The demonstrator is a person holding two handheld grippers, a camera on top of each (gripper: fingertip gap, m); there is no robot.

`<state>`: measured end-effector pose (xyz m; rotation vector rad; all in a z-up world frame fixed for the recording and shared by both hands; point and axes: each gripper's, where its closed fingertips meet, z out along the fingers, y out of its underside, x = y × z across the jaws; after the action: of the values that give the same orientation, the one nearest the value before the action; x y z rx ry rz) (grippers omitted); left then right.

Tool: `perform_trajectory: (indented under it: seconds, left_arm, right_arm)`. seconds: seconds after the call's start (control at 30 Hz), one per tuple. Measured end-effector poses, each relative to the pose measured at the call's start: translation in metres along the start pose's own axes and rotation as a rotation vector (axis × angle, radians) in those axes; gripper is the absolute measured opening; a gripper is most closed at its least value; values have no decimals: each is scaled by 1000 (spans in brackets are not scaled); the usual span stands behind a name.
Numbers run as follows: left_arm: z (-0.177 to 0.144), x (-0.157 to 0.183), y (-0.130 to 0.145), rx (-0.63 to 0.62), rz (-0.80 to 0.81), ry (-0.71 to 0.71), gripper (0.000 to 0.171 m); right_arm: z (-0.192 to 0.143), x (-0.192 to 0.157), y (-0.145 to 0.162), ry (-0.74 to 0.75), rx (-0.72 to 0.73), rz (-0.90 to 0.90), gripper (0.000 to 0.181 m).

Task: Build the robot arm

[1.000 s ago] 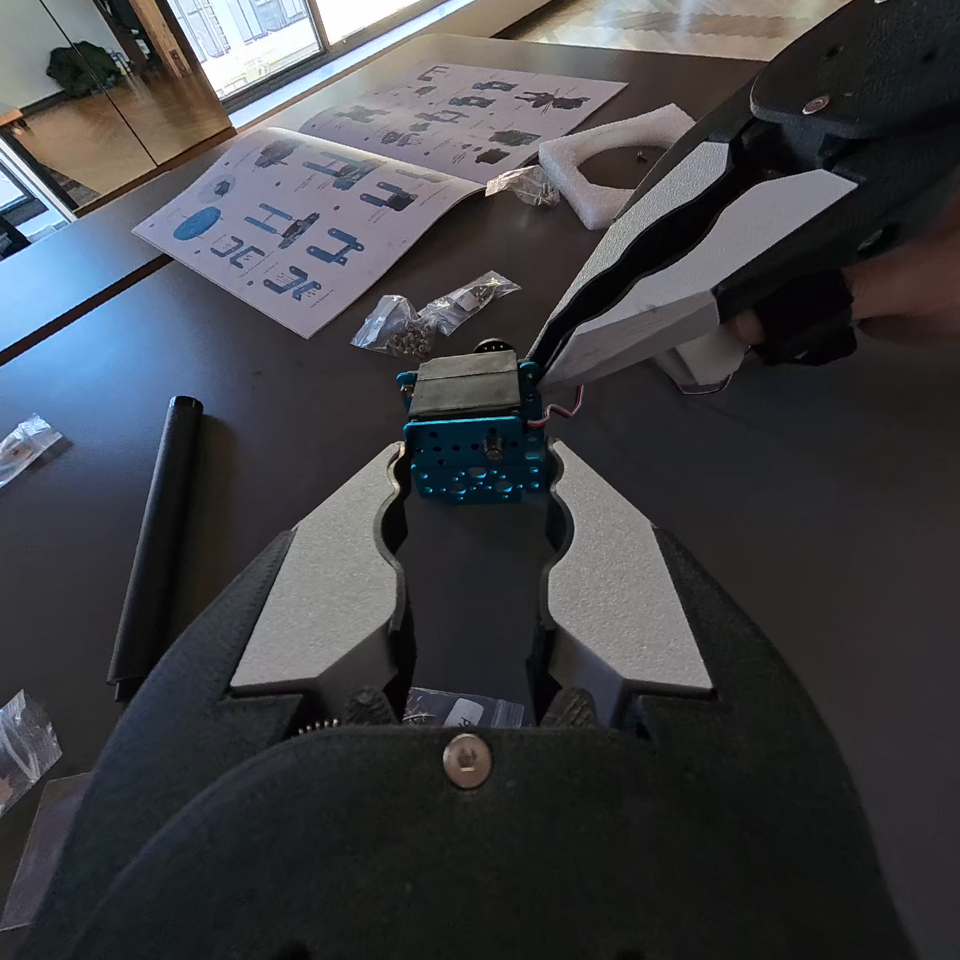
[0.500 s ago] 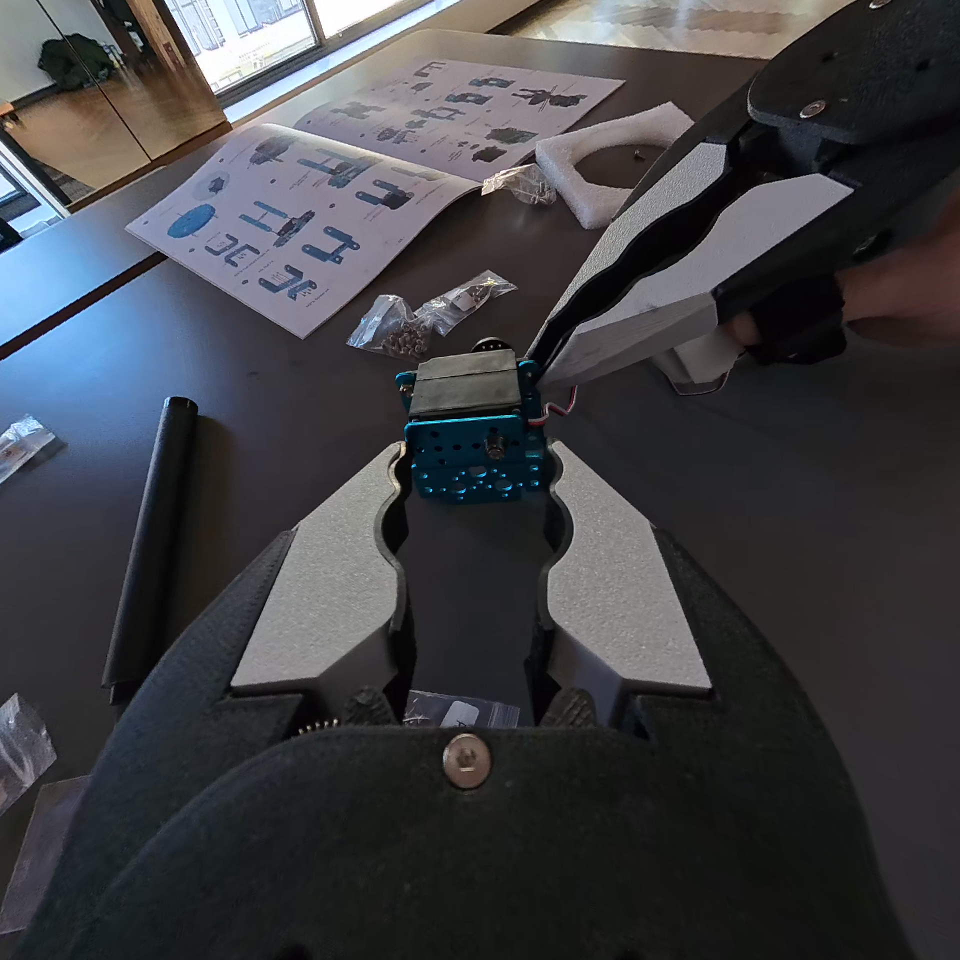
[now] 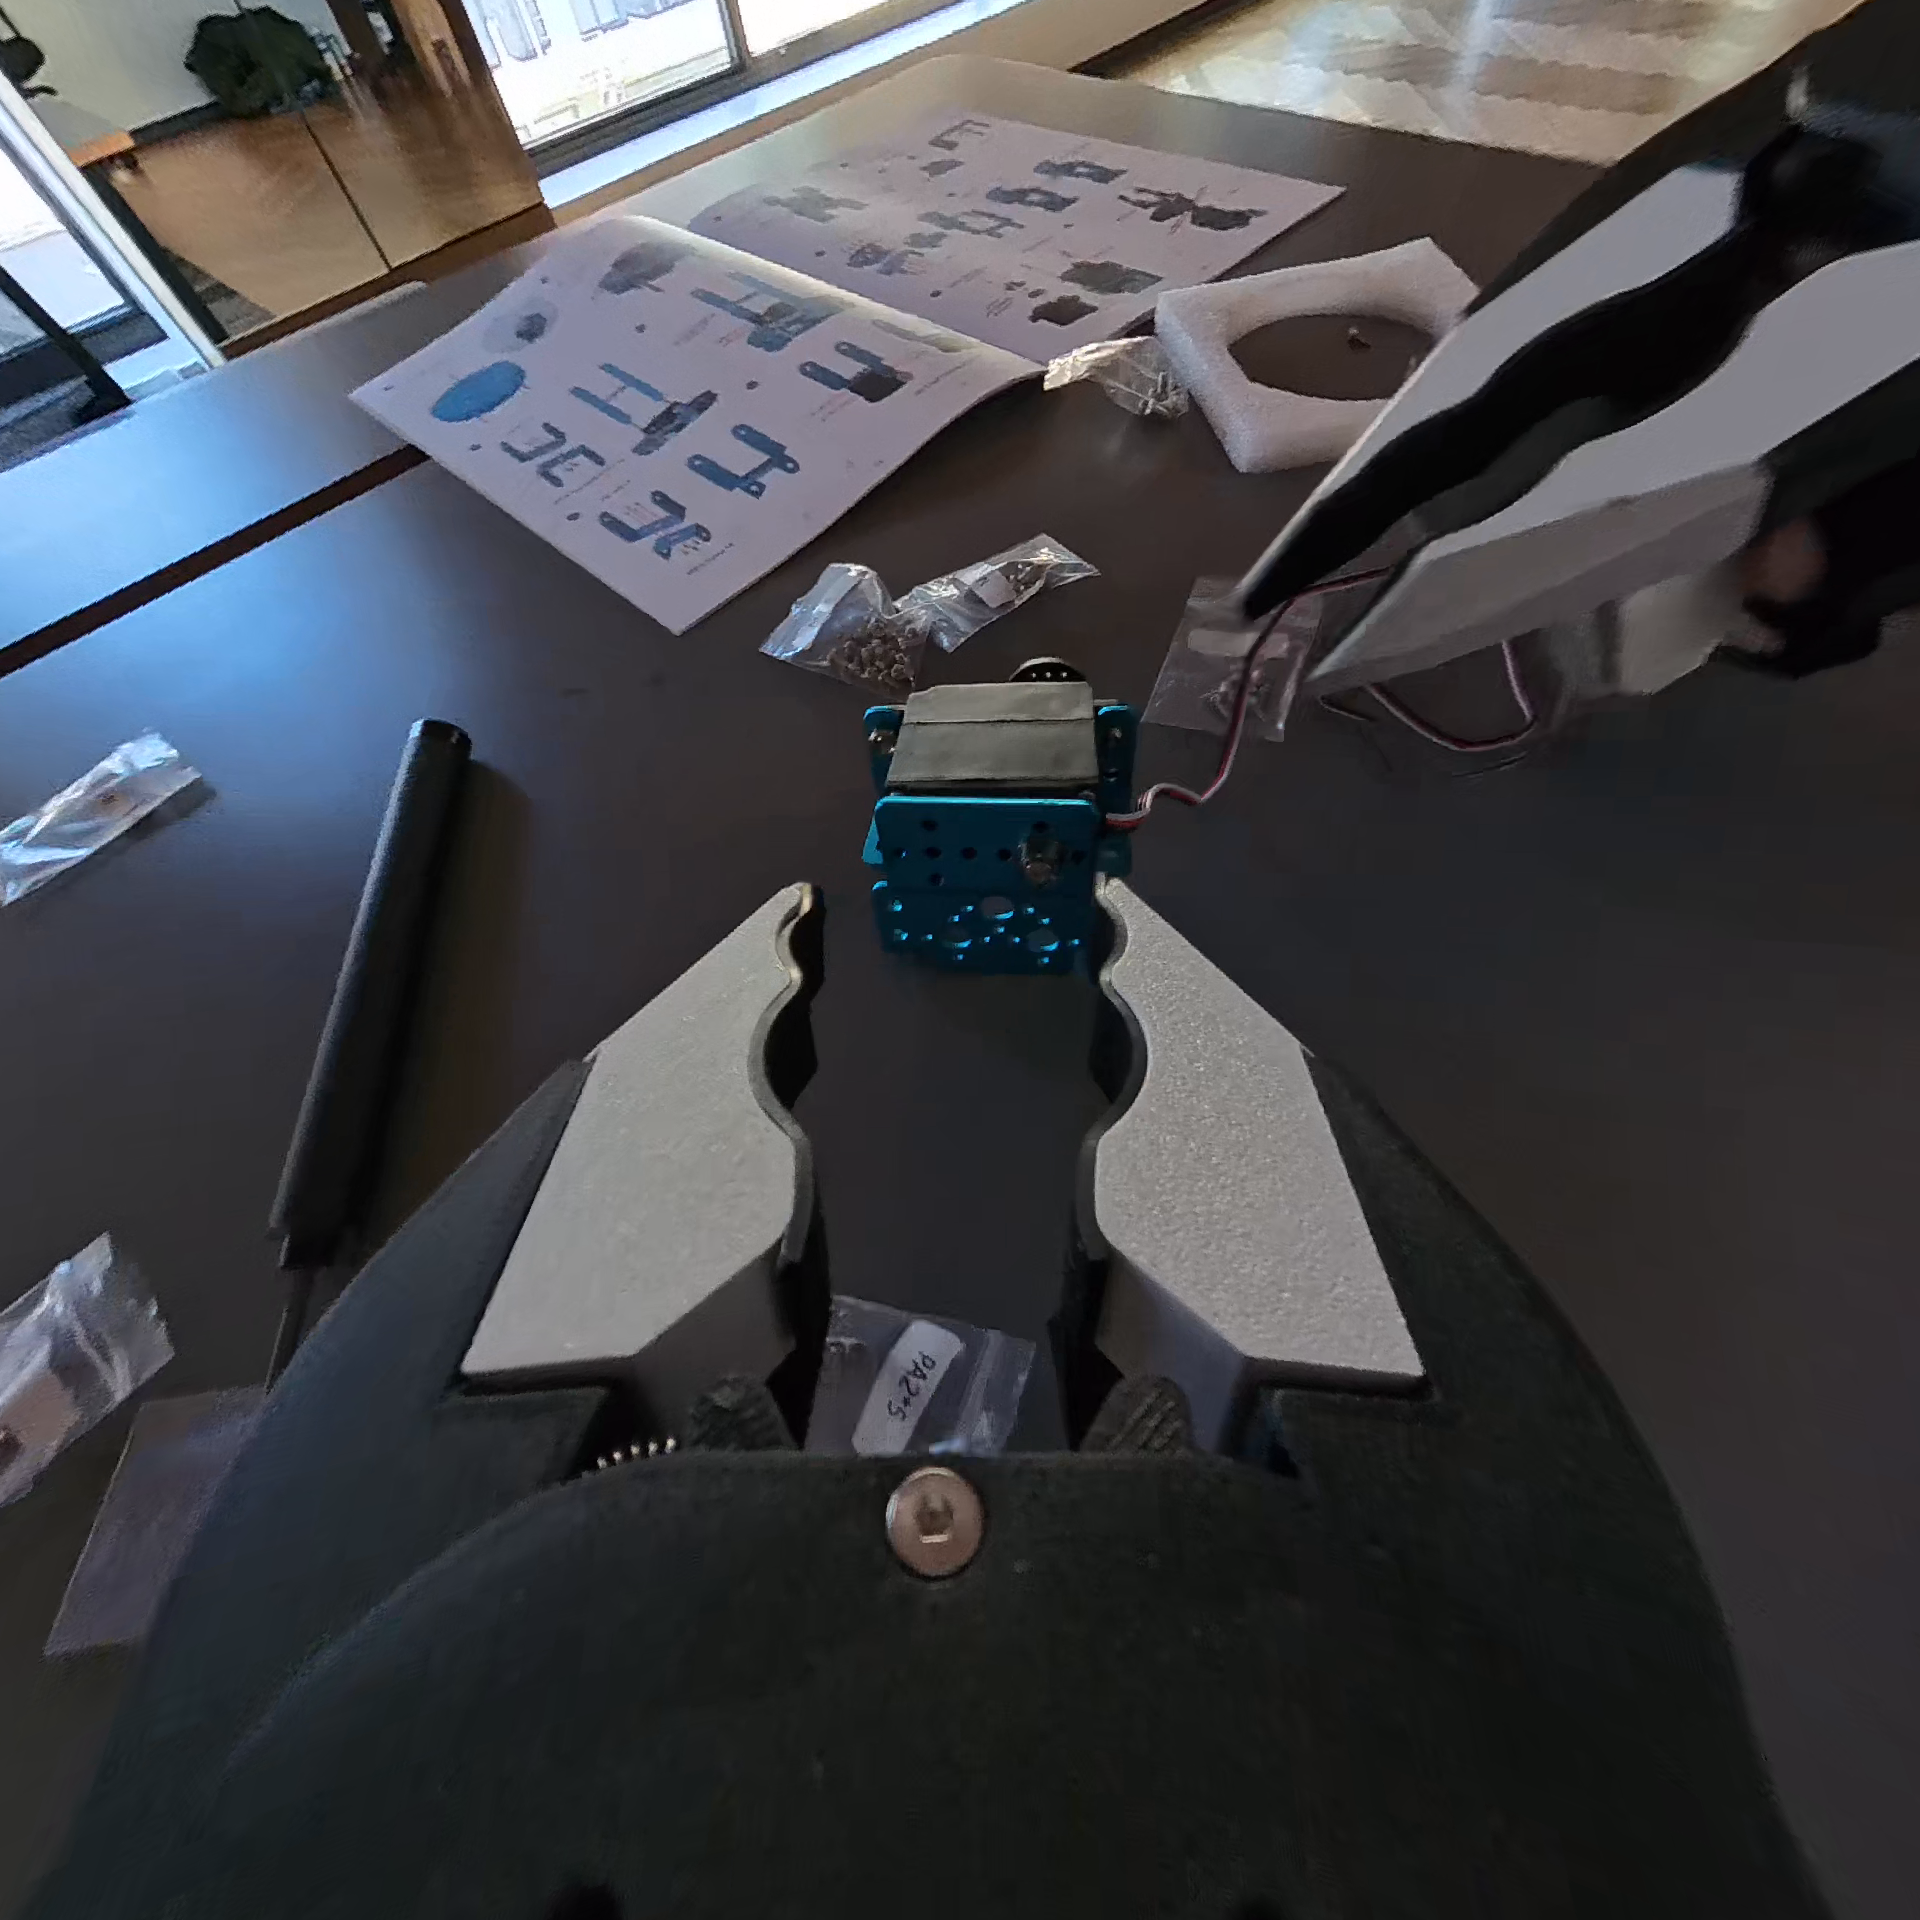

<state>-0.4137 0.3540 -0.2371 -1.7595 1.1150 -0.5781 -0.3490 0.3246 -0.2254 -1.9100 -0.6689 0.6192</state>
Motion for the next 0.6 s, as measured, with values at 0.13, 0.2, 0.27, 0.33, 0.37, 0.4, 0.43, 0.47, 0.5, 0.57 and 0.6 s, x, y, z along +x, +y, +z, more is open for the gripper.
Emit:
perform_trajectory:
  seconds: [0.13, 0.2, 0.27, 0.33, 0.37, 0.4, 0.43, 0.47, 0.5, 0.57, 0.6]
  left_arm:
    - [-16, 4, -8, 20, -55, -48, 51]
    - [-23, 9, -11, 15, -72, -81, 50]
    - [-26, 17, -16, 10, -84, -115, 50]
    - [-27, 28, -24, 7, -91, -148, 49]
    - [-26, 34, -28, 8, -94, -164, 49]
    - [-25, 42, -33, 10, -99, -180, 49]
    - [-23, 50, -37, 13, -106, -195, 48]
    - [-22, 58, -42, 18, -115, -209, 49]
    - [-22, 68, -46, 24, -124, -221, 48]
    - [-22, 87, -52, 33, -137, -251, 48]
    - [-22, 96, -53, 32, -143, -267, 48]
  right_arm:
    - [-72, 50, 9, 75, -104, -183, 17]
    - [-115, 100, 18, 130, -218, -255, 15]
    - [-143, 133, 31, 41, -334, -257, 7]
    - [-153, 156, 44, -62, -423, -319, 7]
    - [-154, 167, 53, -104, -480, -388, 8]
    - [-153, 177, 63, -134, -546, -462, 10]
    - [-152, 186, 71, -157, -605, -531, 11]
    - [-151, 192, 75, -181, -649, -582, 11]
    - [-149, 193, 76, -221, -679, -611, 12]
    - [-146, 191, 73, -303, -699, -659, 12]
    - [-145, 191, 74, -337, -721, -673, 12]
